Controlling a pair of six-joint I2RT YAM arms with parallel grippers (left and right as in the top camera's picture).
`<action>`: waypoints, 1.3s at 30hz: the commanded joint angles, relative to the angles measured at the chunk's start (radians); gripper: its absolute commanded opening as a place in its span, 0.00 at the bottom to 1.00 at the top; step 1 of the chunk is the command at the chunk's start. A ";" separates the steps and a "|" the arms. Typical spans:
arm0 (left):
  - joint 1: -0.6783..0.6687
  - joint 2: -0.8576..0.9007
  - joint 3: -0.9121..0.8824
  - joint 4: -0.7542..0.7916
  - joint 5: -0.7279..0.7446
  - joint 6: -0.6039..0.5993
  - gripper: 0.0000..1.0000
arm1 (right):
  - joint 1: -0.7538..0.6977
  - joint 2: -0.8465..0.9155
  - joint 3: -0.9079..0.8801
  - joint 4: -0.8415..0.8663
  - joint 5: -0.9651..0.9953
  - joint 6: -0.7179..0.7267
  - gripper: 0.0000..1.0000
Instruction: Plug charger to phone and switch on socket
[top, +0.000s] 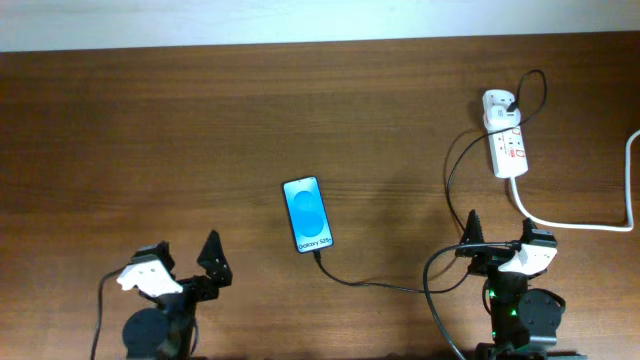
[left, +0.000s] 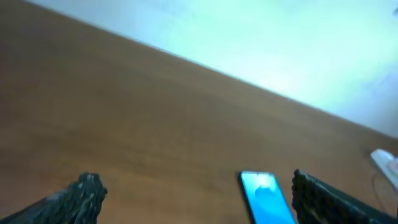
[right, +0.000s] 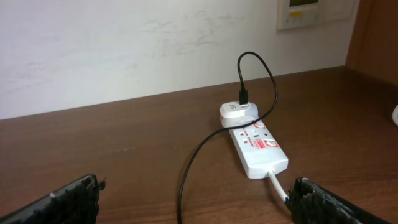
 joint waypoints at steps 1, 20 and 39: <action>0.005 -0.011 -0.096 0.126 0.026 0.023 0.99 | -0.003 -0.008 -0.005 -0.008 0.002 -0.005 0.98; 0.003 -0.011 -0.218 0.346 -0.102 0.156 0.99 | -0.003 -0.008 -0.005 -0.008 0.002 -0.005 0.98; 0.003 -0.012 -0.217 0.338 -0.003 0.296 0.99 | -0.003 -0.008 -0.005 -0.008 0.002 -0.004 0.98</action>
